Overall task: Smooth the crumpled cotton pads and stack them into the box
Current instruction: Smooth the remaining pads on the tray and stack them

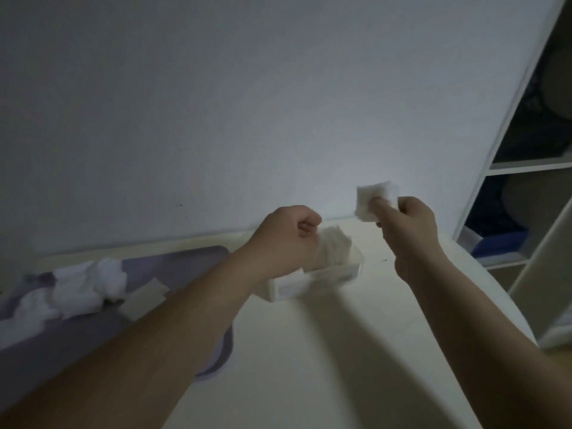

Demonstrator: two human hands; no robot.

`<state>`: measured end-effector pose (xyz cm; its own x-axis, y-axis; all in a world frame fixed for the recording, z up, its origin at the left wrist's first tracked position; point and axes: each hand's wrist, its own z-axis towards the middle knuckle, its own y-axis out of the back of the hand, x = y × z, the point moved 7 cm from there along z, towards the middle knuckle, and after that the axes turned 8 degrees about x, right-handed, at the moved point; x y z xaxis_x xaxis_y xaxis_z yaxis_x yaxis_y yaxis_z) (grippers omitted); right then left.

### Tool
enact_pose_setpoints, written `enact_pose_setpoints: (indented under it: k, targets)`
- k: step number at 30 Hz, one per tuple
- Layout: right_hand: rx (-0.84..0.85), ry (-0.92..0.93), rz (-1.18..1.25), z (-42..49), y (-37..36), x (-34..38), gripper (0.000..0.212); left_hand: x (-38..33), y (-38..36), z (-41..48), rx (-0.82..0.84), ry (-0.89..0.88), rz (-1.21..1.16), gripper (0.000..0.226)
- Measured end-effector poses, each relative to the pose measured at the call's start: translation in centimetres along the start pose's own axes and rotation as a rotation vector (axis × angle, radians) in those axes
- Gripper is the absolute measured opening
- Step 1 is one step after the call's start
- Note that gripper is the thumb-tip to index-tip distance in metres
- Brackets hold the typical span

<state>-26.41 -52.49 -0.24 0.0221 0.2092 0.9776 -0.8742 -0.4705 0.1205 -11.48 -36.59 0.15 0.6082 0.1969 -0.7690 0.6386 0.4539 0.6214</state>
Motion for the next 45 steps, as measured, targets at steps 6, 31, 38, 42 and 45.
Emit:
enact_pose_setpoints:
  k: [6, 31, 38, 42, 45]
  targets:
    - [0.052, -0.035, -0.067, 0.8, 0.5, -3.5, 0.031, -2.5, -5.6, 4.8, 0.261, -0.096, 0.478, 0.029]
    - [0.271, 0.023, -0.983, 2.0, -6.6, -1.7, 0.017, 3.1, -3.7, 4.5, 0.343, -0.163, 0.621, 0.021]
    - [0.326, 0.081, -1.273, 2.9, -8.8, -1.6, 0.025, 3.1, -2.8, 4.0, 0.276, -0.096, 0.522, 0.022]
    - [0.382, 0.229, -1.488, 2.2, -10.4, -1.6, 0.013, 2.9, -2.5, 4.1, 0.243, -0.062, 0.481, 0.02]
    - [0.393, 0.278, -1.497, 2.3, -10.6, -1.7, 0.01, 3.0, -2.6, 4.1, 0.257, -0.057, 0.472, 0.023]
